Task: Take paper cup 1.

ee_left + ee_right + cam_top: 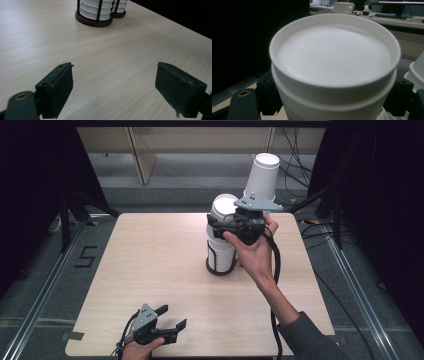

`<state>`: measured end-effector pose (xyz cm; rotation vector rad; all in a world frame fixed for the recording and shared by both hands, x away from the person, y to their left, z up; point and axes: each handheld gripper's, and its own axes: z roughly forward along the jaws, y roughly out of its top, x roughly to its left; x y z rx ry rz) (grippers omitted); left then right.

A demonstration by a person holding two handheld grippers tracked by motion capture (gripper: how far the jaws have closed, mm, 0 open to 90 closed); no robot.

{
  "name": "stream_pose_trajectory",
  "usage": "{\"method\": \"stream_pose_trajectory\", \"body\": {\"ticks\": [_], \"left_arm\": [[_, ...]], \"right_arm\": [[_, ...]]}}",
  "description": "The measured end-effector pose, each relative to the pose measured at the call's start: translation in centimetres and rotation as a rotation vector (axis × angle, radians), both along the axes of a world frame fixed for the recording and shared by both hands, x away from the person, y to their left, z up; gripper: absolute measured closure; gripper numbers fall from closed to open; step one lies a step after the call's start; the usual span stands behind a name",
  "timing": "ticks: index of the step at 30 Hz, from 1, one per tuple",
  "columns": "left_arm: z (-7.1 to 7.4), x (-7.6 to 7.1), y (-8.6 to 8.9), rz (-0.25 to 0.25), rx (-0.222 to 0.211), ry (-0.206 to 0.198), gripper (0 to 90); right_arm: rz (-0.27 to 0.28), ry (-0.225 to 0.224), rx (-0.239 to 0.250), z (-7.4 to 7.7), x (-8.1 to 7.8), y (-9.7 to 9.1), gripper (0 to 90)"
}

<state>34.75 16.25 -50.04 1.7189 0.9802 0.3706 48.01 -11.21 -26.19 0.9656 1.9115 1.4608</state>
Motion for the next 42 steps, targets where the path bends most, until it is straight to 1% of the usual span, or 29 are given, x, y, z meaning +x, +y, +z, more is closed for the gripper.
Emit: {"method": "stream_pose_trajectory", "body": {"ticks": [1, 2, 5, 7, 10, 11, 12, 13, 14, 15, 16, 17, 18, 19, 21, 22, 24, 25, 26, 27, 30, 31, 33, 34, 35, 37, 39, 40, 42], "left_arm": [[0.0, 0.0, 0.0, 0.001, -0.002, 0.000, 14.3], [0.0, 0.0, 0.0, 0.000, -0.001, 0.000, 14.3], [0.0, 0.0, -0.1, 0.001, -0.006, -0.001, 14.3], [-0.1, 0.0, -0.1, -0.005, -0.015, -0.009, 14.3], [0.0, 0.0, -0.1, 0.004, -0.009, -0.011, 14.3], [0.0, 0.0, -0.1, 0.004, -0.009, -0.011, 14.3], [0.0, -0.1, -0.1, 0.001, -0.019, -0.015, 14.3], [0.0, -0.1, -0.1, 0.001, -0.019, -0.015, 14.3], [0.1, -0.1, -0.1, -0.002, -0.018, -0.018, 14.3], [0.1, -0.1, -0.1, -0.002, -0.018, -0.018, 14.3], [0.1, -0.1, -0.1, -0.003, -0.018, -0.020, 14.3], [0.1, -0.1, -0.1, -0.003, -0.018, -0.020, 14.3], [0.1, -0.1, -0.1, -0.004, -0.019, -0.021, 14.3], [0.1, -0.1, -0.1, -0.004, -0.019, -0.021, 14.3], [0.0, -0.1, -0.1, -0.008, -0.028, -0.028, 14.3], [0.0, 0.0, -0.2, -0.015, -0.030, -0.030, 14.3], [0.0, 0.0, -0.2, -0.019, -0.027, -0.030, 14.3], [0.0, -0.1, -0.2, -0.020, -0.029, -0.030, 14.3], [0.0, -0.1, -0.2, -0.020, -0.032, -0.031, 14.3], [0.1, -0.1, -0.2, -0.019, -0.031, -0.031, 14.3], [0.1, 0.0, -0.2, -0.014, -0.038, -0.034, 14.3], [0.1, 0.0, -0.2, -0.015, -0.040, -0.033, 14.3], [0.2, -0.1, -0.1, -0.010, -0.039, -0.033, 14.3], [0.3, -0.1, 0.0, -0.011, -0.027, -0.035, 14.3], [0.3, -0.1, 0.0, -0.019, -0.043, -0.045, 14.3], [0.5, -0.2, 0.0, -0.009, -0.031, -0.039, 14.3], [0.5, -0.1, 0.1, -0.014, -0.048, -0.051, 14.3], [0.6, -0.2, 0.1, -0.010, -0.038, -0.049, 14.3], [0.7, -0.2, 0.2, -0.013, -0.044, -0.053, 14.2]], "right_arm": [[0.010, -0.014, -0.006, -0.3, -0.2, 0.0, 20.8], [0.022, 0.004, -0.005, -0.6, -0.4, 0.1, 20.9], [0.040, 0.007, -0.009, -1.1, -0.8, 0.2, 20.9], [0.067, 0.023, -0.009, -1.9, -1.4, 0.3, 20.8], [0.088, 0.019, -0.016, -2.8, -2.0, 0.3, 20.9], [0.088, 0.019, -0.016, -2.8, -2.0, 0.3, 20.9], [0.111, 0.044, -0.014, -3.5, -2.4, 0.4, 20.9], [0.111, 0.044, -0.014, -3.5, -2.4, 0.4, 20.9], [0.124, 0.056, -0.014, -4.4, -2.8, 0.5, 20.9], [0.124, 0.056, -0.014, -4.4, -2.8, 0.5, 20.9], [0.140, 0.068, -0.018, -5.3, -3.2, 0.6, 20.8], [0.148, 0.077, -0.028, -5.8, -3.3, 0.6, 20.9], [0.156, 0.092, -0.016, -6.2, -3.4, 0.7, 20.8], [0.156, 0.092, -0.016, -6.2, -3.4, 0.7, 20.8], [0.168, 0.100, -0.014, -7.1, -3.6, 0.8, 20.8], [0.173, 0.126, -0.014, -7.9, -3.9, 0.8, 20.8], [0.179, 0.143, -0.012, -8.6, -4.1, 0.8, 20.8], [0.179, 0.143, -0.012, -8.6, -4.1, 0.8, 20.8], [0.197, 0.146, 0.001, -9.3, -4.1, 0.8, 20.8], [0.198, 0.166, 0.019, -9.6, -4.3, 0.8, 20.8], [0.195, 0.165, 0.017, -10.3, -4.4, 0.6, 20.8], [0.204, 0.160, 0.007, -10.6, -4.3, 0.6, 20.8], [0.202, 0.209, 0.020, -11.3, -4.5, 0.3, 20.8], [0.202, 0.209, 0.020, -11.3, -4.5, 0.3, 20.8], [0.216, 0.200, 0.013, -11.6, -4.3, 0.2, 20.8], [0.214, 0.221, 0.020, -12.1, -4.4, 0.1, 20.8], [0.218, 0.232, 0.013, -12.7, -4.6, 0.2, 20.8], [0.221, 0.229, 0.002, -12.8, -4.6, 0.2, 20.8], [0.228, 0.233, 0.002, -13.0, -4.7, 0.3, 20.8]]}}
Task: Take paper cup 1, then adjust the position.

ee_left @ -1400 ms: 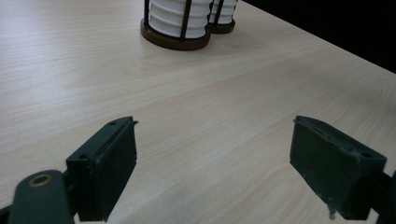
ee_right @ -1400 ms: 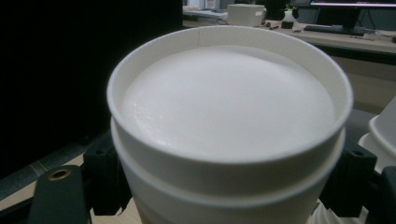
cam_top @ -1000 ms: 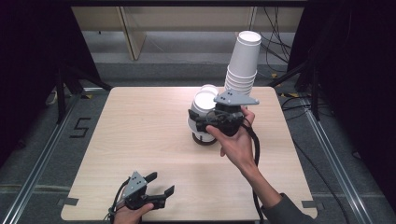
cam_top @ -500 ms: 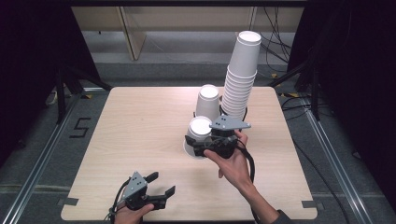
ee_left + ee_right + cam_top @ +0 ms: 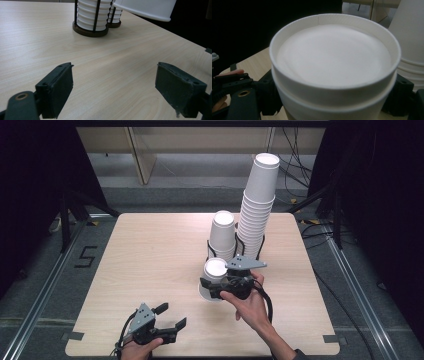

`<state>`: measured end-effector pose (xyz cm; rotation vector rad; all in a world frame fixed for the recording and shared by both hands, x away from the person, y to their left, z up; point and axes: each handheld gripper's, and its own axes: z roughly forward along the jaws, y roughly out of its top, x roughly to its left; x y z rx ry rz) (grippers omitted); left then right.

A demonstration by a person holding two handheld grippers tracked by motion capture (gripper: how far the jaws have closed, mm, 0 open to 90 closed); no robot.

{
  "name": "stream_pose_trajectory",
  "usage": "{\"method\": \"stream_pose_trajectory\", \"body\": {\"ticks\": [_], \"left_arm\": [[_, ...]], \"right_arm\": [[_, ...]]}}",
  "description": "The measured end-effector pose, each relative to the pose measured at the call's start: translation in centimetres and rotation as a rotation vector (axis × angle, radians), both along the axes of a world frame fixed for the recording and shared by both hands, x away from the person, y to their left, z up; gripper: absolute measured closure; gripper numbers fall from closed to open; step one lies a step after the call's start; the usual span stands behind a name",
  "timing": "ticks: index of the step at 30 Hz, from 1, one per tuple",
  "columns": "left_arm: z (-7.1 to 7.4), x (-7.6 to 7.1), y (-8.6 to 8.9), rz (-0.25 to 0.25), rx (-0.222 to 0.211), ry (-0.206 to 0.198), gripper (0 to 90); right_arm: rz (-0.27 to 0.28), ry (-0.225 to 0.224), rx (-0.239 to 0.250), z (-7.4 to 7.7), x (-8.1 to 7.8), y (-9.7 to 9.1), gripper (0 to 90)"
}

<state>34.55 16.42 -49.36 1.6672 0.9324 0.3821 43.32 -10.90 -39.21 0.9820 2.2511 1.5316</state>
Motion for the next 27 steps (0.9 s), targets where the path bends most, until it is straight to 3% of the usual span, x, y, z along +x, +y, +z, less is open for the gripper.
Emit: {"method": "stream_pose_trajectory", "body": {"ticks": [2, 9, 10, 11, 15, 21, 24, 27], "left_arm": [[0.0, 0.1, 0.0, -0.003, -0.022, -0.013, 14.2], [0.1, -0.1, -0.1, -0.008, -0.009, -0.007, 14.2], [0.1, -0.1, -0.2, -0.012, -0.008, -0.008, 14.3], [0.0, -0.1, -0.2, -0.011, -0.014, -0.009, 14.2], [0.1, -0.2, -0.2, -0.015, -0.010, -0.014, 14.3], [0.2, -0.3, -0.3, -0.025, -0.020, -0.034, 14.2], [0.3, -0.4, -0.7, -0.041, -0.044, -0.068, 14.2], [0.4, -0.5, -0.9, -0.042, -0.049, -0.078, 14.2]], "right_arm": [[-0.003, 0.010, -0.002, -0.1, -0.2, 0.1, 20.8], [0.022, -0.002, -0.013, -0.7, -0.4, 0.5, 20.8], [0.009, 0.015, -0.022, -0.8, -0.7, 0.6, 20.8], [0.025, -0.005, -0.032, -0.9, -0.5, 0.5, 20.8], [0.035, 0.009, -0.015, -1.0, -0.7, 0.8, 20.8], [0.045, -0.008, -0.022, -1.0, -0.9, 1.2, 20.8], [0.049, 0.004, -0.027, -1.1, -1.1, 1.5, 20.8], [0.061, 0.002, -0.017, -1.2, -1.1, 1.7, 20.8]]}}
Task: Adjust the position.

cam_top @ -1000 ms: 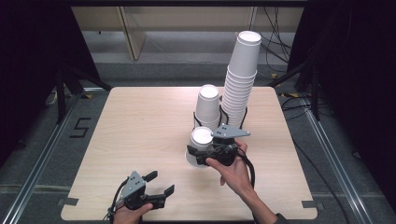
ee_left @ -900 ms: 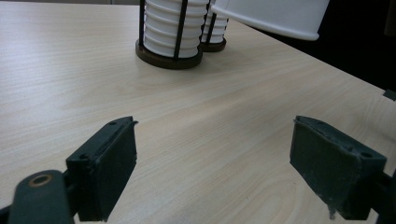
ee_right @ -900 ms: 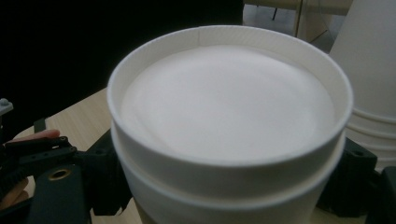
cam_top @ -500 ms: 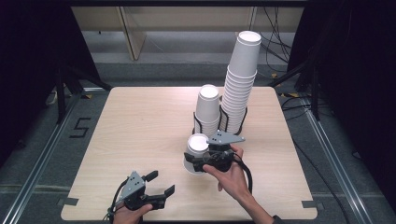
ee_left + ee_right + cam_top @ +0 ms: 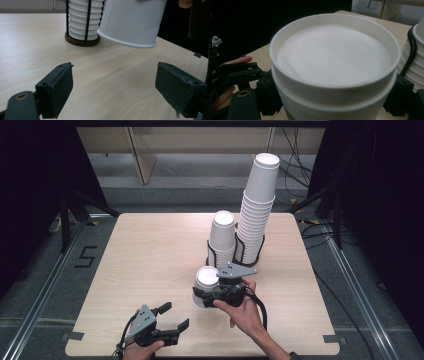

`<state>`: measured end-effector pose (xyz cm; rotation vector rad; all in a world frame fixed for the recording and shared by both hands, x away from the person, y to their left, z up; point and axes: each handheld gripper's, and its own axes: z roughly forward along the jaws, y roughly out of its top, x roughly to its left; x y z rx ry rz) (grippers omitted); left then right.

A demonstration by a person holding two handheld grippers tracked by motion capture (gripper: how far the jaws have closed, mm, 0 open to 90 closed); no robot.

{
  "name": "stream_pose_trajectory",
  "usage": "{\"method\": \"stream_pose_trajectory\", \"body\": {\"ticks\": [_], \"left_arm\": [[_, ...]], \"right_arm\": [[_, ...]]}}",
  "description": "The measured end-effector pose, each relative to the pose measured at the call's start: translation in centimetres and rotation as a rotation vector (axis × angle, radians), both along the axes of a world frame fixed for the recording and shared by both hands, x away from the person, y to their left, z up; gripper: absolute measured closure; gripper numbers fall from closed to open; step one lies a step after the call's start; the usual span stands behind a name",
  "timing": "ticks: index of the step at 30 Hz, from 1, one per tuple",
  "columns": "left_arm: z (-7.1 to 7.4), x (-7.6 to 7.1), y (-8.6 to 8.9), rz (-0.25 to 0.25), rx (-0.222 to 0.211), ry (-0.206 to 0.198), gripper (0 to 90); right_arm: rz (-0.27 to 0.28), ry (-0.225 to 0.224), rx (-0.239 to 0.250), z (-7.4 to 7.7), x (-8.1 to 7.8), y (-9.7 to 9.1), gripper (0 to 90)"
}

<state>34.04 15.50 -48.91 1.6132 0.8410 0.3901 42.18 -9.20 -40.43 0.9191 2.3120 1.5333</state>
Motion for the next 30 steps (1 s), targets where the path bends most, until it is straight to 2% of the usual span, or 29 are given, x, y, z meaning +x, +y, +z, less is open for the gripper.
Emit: {"method": "stream_pose_trajectory", "body": {"ticks": [1, 2, 4, 6, 8, 9, 10, 12, 13, 14, 15, 16, 17, 18, 19, 21, 22, 25, 26, 29, 30], "left_arm": [[0.0, 0.0, -0.1, -0.009, 0.001, -0.009, 14.2], [0.1, -0.2, -0.4, -0.023, 0.017, -0.030, 14.2], [0.1, -0.2, -0.5, -0.025, 0.022, -0.039, 14.2], [0.1, -0.1, -0.9, -0.022, 0.035, -0.051, 14.2], [0.0, 0.0, -1.0, -0.024, 0.036, -0.061, 14.2], [0.0, 0.0, -1.1, -0.014, 0.050, -0.058, 14.2], [-0.1, 0.1, -1.2, -0.018, 0.061, -0.058, 14.2], [-0.2, 0.2, -1.4, -0.021, 0.055, -0.067, 14.2], [-0.2, 0.3, -1.5, -0.026, 0.050, -0.076, 14.2], [-0.1, 0.2, -1.5, -0.023, 0.069, -0.074, 14.2], [-0.1, 0.2, -1.5, -0.023, 0.069, -0.074, 14.2], [-0.2, 0.2, -1.6, -0.030, 0.067, -0.082, 14.2], [-0.2, 0.2, -1.6, -0.030, 0.067, -0.082, 14.2], [-0.2, 0.2, -1.7, -0.035, 0.074, -0.089, 14.3], [-0.3, 0.2, -1.8, -0.042, 0.063, -0.095, 14.1], [-0.3, 0.2, -1.9, -0.043, 0.070, -0.092, 13.9], [-0.3, 0.2, -1.9, -0.046, 0.078, -0.093, 11.0], [-0.4, 0.3, -2.1, -0.051, 0.069, -0.107, 5.9], [-0.5, 0.3, -2.2, -0.050, 0.065, -0.105, 4.6], [-0.5, 0.4, -2.3, -0.047, 0.068, -0.100, 2.4], [-0.6, 0.5, -2.3, -0.054, 0.063, -0.108, 1.9]], "right_arm": [[0.008, -0.008, -0.004, 0.0, 0.0, 0.1, 20.8], [0.011, 0.001, -0.008, -0.1, -0.2, 0.2, 20.8], [0.021, 0.003, 0.006, -0.2, -0.2, 0.5, 20.8], [0.023, 0.006, 0.000, -0.3, -0.4, 0.7, 20.8], [0.052, 0.002, 0.002, -0.4, -0.5, 0.9, 20.8], [0.031, 0.022, -0.006, -0.3, -0.8, 0.9, 20.8], [0.049, 0.009, -0.002, -0.4, -0.8, 1.1, 20.8], [0.065, 0.012, 0.006, -0.5, -0.8, 1.2, 20.8], [0.071, 0.012, -0.009, -0.6, -1.1, 1.4, 20.9], [0.083, 0.010, -0.006, -0.7, -1.1, 1.6, 20.9], [0.072, 0.046, 0.002, -0.6, -1.4, 1.7, 20.9], [0.095, 0.023, 0.001, -0.7, -1.3, 1.8, 20.9], [0.114, 0.022, 0.008, -0.8, -1.3, 2.0, 20.9], [0.102, 0.041, 0.016, -0.8, -1.5, 2.1, 21.0], [0.107, 0.036, 0.011, -0.7, -1.5, 2.1, 21.0], [0.126, 0.030, 0.018, -0.8, -1.5, 2.2, 21.0], [0.128, 0.047, 0.026, -0.8, -1.7, 2.4, 21.1], [0.139, 0.053, 0.040, -0.8, -1.8, 2.6, 21.2], [0.147, 0.066, 0.049, -0.9, -1.9, 2.6, 21.2], [0.152, 0.060, 0.051, -0.9, -2.1, 2.8, 21.3], [0.153, 0.073, 0.059, -0.9, -2.2, 2.9, 21.3]]}}
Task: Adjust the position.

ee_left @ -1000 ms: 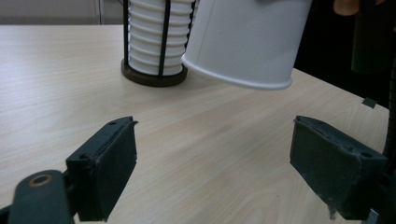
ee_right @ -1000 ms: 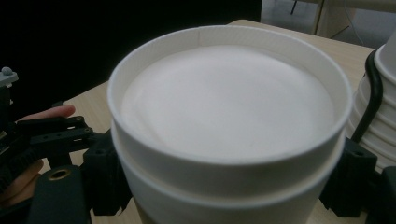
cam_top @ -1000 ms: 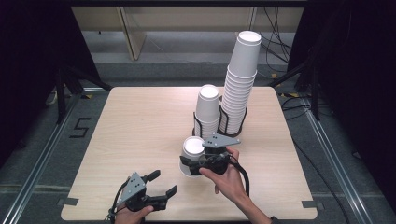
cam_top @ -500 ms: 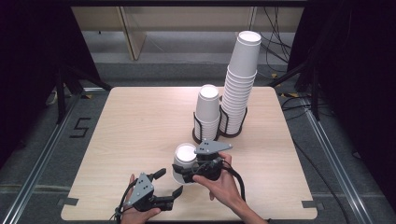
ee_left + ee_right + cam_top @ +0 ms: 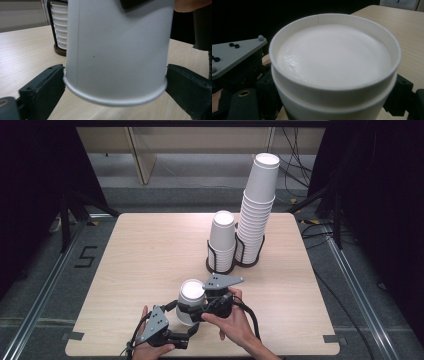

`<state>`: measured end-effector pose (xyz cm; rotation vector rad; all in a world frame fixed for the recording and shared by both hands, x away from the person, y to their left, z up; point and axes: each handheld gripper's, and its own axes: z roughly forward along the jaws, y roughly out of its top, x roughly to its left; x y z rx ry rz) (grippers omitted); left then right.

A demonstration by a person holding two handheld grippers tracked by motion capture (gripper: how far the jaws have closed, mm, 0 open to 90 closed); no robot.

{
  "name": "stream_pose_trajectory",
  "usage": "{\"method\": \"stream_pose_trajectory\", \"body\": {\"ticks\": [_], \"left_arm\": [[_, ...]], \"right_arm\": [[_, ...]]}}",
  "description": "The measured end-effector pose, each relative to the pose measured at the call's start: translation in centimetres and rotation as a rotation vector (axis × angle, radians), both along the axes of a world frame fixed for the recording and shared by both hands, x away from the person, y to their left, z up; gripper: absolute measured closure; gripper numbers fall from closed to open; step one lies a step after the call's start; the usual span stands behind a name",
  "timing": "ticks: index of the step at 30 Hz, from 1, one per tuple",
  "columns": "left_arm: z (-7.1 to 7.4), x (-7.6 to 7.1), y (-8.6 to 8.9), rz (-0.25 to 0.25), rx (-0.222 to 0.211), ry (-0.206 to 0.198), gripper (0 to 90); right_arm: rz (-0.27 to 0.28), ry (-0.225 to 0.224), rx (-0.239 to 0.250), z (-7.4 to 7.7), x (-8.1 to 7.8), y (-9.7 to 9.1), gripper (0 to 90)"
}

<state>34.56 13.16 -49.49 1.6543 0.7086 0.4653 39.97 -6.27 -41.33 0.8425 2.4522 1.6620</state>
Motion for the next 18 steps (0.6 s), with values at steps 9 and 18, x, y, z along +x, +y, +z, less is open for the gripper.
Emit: {"method": "stream_pose_trajectory", "body": {"ticks": [9, 18], "left_arm": [[-0.07, 0.08, -0.24, -0.003, 0.007, 0.006, 0.5], [-0.10, 0.07, -0.34, -0.001, -0.001, -0.005, 1.8]], "right_arm": [[0.029, 0.012, 0.023, -0.12, -0.34, 0.39, 21.3], [0.038, 0.013, 0.033, -0.08, -0.50, 0.53, 21.2]]}}
